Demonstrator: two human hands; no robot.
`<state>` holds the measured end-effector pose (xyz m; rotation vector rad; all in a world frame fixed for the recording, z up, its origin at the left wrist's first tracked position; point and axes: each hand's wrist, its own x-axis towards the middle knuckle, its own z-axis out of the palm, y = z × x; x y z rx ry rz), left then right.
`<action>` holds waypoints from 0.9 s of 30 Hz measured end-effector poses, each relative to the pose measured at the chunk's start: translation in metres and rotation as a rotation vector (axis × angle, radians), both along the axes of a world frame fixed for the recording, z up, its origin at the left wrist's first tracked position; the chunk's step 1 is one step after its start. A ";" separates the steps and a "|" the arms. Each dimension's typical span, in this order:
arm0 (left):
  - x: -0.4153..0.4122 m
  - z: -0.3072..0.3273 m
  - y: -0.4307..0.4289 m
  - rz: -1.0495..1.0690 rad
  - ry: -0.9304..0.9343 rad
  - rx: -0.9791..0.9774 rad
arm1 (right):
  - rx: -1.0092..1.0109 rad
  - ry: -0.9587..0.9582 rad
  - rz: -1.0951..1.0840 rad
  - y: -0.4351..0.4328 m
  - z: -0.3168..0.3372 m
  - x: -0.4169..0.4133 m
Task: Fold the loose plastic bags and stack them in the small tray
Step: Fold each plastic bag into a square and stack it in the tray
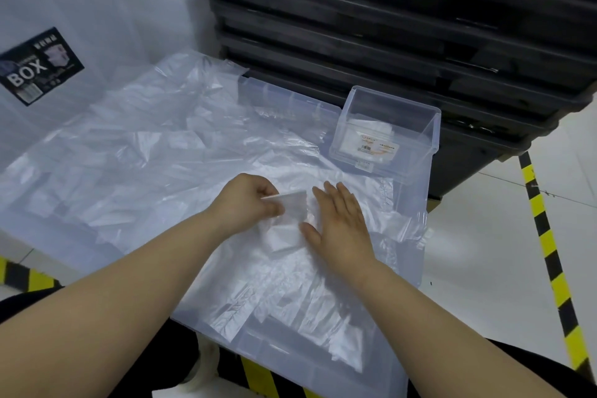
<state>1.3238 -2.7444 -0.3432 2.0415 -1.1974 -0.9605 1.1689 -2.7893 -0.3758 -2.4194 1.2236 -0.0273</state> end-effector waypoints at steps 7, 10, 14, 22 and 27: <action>0.001 0.028 0.002 0.363 0.500 -0.251 | 0.623 -0.723 -0.444 -0.003 0.040 0.008; -0.006 0.032 0.002 0.427 0.568 -0.303 | 0.908 -0.890 -0.428 -0.005 0.055 0.011; -0.016 0.034 -0.003 0.444 0.669 -0.310 | 1.021 -0.927 -0.350 -0.008 0.071 0.003; -0.023 0.039 -0.032 0.464 0.674 -0.278 | 0.848 -0.870 -0.544 -0.037 0.085 -0.025; -0.027 0.042 -0.064 0.362 0.423 -0.355 | 0.687 -0.871 -0.652 -0.070 0.098 -0.038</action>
